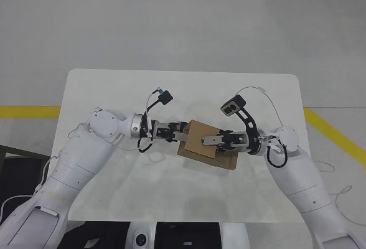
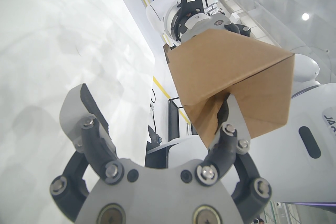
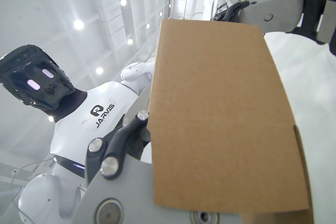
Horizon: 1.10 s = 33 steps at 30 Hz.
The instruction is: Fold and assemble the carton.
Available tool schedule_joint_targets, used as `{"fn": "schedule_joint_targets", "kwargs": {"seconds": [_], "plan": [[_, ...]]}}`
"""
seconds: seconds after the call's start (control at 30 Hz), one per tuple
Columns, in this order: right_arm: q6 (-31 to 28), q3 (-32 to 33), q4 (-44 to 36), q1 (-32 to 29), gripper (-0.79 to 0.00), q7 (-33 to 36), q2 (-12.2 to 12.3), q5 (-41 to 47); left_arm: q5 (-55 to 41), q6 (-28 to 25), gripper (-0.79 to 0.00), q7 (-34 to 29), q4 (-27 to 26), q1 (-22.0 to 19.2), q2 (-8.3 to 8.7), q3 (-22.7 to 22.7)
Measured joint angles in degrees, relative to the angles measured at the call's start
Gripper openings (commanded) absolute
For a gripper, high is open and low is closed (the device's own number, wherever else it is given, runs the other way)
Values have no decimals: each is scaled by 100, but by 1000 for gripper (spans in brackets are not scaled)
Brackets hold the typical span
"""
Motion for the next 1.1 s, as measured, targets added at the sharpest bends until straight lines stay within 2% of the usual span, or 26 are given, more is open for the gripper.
{"fn": "schedule_joint_targets", "kwargs": {"seconds": [0.2, 0.43, 0.73, 1.1], "plan": [[26, 36, 13, -4, -785, 3, 4, -69, 161, -4, 0, 4, 54, 5, 29, -103], [165, 132, 109, -8, -785, -14, 46, -398, 508, 16, 0, 7, 137, 131, 153, -437], [280, 109, 285, 23, -785, 183, 81, -719, 814, -60, 0, 67, -40, 347, 287, -790], [222, -15, 229, 60, -785, 128, 42, -624, 853, 3, 0, 33, -417, 444, 279, -613]]}}
